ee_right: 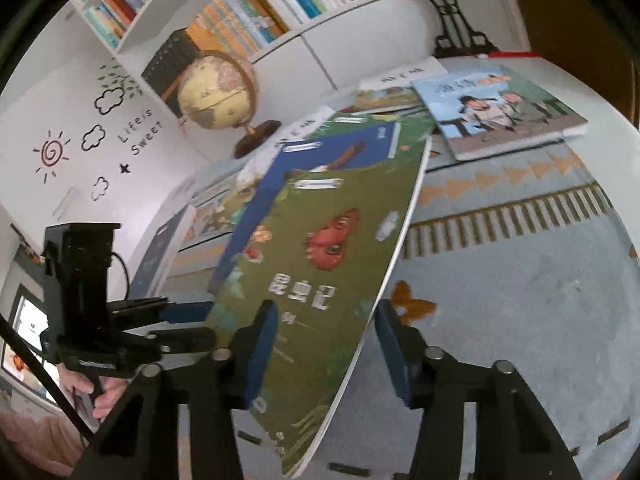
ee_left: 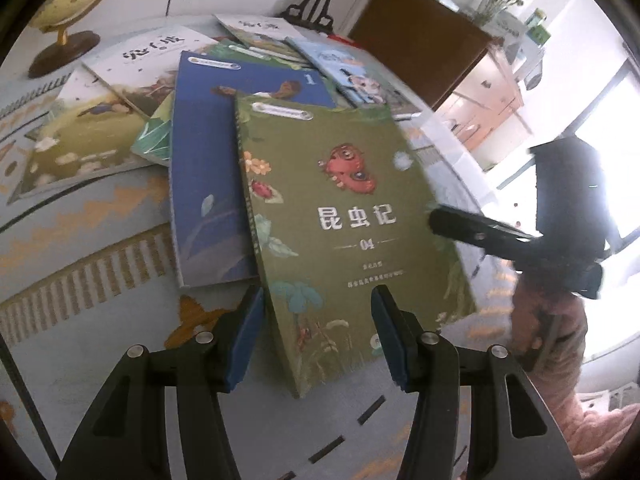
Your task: Organize books
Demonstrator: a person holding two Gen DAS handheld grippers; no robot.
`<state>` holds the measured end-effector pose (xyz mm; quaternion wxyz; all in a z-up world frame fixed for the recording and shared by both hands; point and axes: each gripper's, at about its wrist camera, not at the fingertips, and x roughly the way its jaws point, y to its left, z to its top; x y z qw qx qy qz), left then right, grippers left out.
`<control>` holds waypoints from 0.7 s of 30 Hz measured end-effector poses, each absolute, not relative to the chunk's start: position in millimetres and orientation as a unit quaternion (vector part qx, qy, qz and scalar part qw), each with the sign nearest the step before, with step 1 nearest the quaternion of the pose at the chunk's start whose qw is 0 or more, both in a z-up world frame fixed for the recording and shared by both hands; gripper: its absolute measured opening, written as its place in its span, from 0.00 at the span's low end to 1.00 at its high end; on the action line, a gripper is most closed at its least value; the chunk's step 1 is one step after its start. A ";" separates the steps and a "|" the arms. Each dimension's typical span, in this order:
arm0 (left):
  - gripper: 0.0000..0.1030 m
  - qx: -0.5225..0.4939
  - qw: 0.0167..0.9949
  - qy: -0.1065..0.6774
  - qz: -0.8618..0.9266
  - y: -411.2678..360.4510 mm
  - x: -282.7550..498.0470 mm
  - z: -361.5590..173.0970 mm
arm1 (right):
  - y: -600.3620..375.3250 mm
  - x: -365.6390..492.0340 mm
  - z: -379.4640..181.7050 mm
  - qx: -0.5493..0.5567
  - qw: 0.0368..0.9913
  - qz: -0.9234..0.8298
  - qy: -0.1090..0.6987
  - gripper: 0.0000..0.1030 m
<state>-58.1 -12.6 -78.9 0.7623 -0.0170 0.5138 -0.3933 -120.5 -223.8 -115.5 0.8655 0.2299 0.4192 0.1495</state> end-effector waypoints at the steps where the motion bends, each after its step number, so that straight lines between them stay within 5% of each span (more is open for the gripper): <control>1: 0.50 -0.021 0.761 0.515 -0.395 -12.4 -57.1 -79.9 | -226.0 -117.7 -120.1 0.234 0.862 0.146 0.425 0.46; 6: 0.48 -0.038 0.757 0.522 -0.391 -13.1 -50.7 -86.5 | -230.6 -109.5 -129.5 0.245 0.856 0.145 0.432 0.45; 8: 0.37 -0.031 0.762 0.523 -0.382 -15.7 -50.6 -88.2 | -232.6 -109.0 -129.9 0.258 0.851 0.159 0.428 0.41; 10: 0.28 -0.018 0.768 0.520 -0.374 -20.5 -53.5 -87.5 | -229.7 -109.2 -128.2 0.271 0.846 0.191 0.419 0.21; 12: 0.24 0.005 0.778 0.514 -0.361 -24.0 -58.3 -84.7 | -220.7 -110.0 -124.7 0.253 0.848 0.201 0.421 0.15; 21: 0.34 0.047 0.800 0.495 -0.337 -10.0 -66.5 -64.5 | -193.5 -118.5 -98.4 0.217 0.872 0.209 0.385 0.09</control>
